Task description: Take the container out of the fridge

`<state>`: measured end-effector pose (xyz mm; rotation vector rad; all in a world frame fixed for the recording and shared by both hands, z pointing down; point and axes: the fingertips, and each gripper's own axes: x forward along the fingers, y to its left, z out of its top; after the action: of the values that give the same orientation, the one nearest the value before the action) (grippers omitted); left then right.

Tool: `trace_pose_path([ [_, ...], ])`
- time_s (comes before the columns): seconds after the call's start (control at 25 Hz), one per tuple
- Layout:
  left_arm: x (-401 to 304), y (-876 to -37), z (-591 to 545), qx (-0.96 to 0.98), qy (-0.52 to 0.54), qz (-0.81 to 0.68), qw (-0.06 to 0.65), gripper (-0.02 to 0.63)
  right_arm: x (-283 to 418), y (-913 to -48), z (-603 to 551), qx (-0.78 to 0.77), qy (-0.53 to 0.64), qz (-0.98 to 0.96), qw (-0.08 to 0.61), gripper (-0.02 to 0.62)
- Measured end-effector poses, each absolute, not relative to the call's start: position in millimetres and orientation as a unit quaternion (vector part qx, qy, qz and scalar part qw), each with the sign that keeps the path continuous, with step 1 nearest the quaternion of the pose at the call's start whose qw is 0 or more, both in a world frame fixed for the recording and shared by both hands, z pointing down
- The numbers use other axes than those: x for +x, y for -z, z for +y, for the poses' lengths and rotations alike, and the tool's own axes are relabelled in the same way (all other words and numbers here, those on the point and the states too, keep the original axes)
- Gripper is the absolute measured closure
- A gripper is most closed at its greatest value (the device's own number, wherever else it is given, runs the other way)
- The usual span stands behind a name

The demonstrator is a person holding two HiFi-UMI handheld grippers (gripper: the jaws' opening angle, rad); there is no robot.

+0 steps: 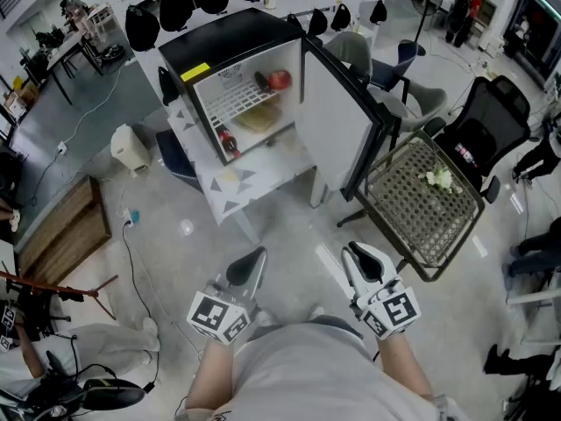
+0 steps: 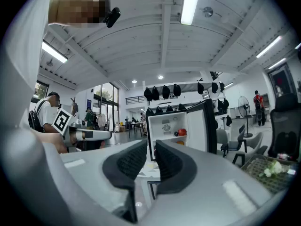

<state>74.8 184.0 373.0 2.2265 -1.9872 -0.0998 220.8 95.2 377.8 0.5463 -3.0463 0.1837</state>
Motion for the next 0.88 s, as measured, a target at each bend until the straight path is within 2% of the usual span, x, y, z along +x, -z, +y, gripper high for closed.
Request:
trace_pose_path([
  [0.12, 81, -375, 177, 0.744, 0.032, -0.663, 0.080, 0.598, 226, -378, 90, 0.177, -0.060, -0.982, 0.018, 0.541],
  [0.32, 93, -372, 158, 0.743, 0.037, -0.663, 0.084, 0.598, 243, -378, 70, 0.182, -0.068, -0.981, 0.007, 0.592],
  [0.88, 119, -392, 106, 0.735, 0.006, -0.669, 0.107, 0.598, 250, -388, 33, 0.124, -0.108, -0.986, -0.015, 0.592],
])
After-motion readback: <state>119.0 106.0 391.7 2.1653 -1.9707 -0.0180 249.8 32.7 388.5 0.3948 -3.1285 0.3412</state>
